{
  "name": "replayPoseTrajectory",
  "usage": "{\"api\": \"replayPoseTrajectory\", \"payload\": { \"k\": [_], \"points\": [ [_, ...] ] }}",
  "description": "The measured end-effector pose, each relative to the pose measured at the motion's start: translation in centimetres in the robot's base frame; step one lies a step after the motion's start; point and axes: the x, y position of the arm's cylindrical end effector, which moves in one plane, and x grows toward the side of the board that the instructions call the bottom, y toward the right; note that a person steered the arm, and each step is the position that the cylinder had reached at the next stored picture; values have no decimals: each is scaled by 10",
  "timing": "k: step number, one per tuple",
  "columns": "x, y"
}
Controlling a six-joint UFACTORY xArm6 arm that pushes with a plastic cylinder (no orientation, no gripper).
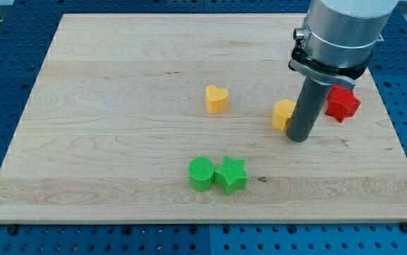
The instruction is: Slide the yellow hexagon towards yellow heart
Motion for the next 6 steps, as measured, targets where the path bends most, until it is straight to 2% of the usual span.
{"api": "replayPoseTrajectory", "payload": {
  "k": [3, 4, 6],
  "points": [
    [-6, -13],
    [7, 32],
    [-26, 34]
  ]
}}
